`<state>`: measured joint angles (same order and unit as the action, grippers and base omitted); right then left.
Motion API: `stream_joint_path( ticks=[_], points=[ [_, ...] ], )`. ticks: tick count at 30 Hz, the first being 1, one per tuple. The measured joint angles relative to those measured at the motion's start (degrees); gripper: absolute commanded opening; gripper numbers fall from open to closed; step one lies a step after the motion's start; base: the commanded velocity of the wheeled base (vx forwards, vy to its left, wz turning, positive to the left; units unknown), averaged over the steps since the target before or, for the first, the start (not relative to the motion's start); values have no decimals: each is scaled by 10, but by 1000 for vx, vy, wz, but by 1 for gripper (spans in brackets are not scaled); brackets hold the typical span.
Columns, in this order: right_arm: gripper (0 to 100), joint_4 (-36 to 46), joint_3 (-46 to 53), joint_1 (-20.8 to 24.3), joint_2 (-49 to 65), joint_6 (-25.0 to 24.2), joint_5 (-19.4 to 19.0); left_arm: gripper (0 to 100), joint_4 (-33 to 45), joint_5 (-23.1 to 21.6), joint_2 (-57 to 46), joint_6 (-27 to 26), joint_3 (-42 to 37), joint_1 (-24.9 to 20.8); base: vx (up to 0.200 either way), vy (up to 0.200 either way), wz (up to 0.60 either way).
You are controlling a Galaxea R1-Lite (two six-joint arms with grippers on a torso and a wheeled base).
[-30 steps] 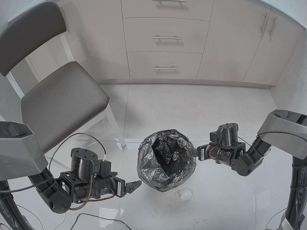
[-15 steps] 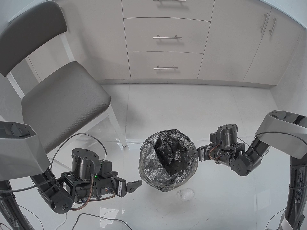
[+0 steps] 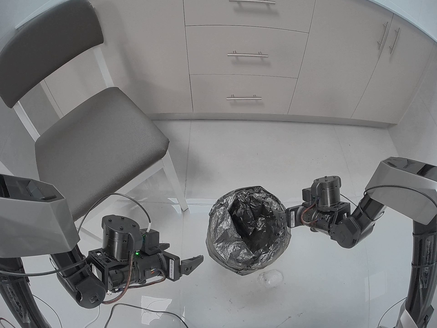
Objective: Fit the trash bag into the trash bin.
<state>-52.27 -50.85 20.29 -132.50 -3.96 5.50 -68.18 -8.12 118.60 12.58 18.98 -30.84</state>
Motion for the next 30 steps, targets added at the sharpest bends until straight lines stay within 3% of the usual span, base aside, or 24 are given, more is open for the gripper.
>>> stream_joint_path(
  ticks=[8, 13, 18, 25, 30],
  points=[
    [100, 18, -36, -80, -10, 37, 5, 100, 0, 0, 2, 1, 0, 0, 0, 0, 0],
    [100, 36, -97, -108, -47, 75, 2, 100, 0, 0, 5, 2, 2, 2, 0, 0, 0],
    [100, 66, -190, -125, -100, 123, 0, 100, -1, 0, 9, 2, 4, 4, 0, 0, 0],
    [100, 117, -305, -148, -165, 248, -14, 100, -1, 0, 18, 4, 8, 11, 0, 0, 0],
    [100, 217, -407, -156, -197, 261, -28, 100, -2, -1, 26, 4, 11, 14, 0, 0, 0]
  ],
)
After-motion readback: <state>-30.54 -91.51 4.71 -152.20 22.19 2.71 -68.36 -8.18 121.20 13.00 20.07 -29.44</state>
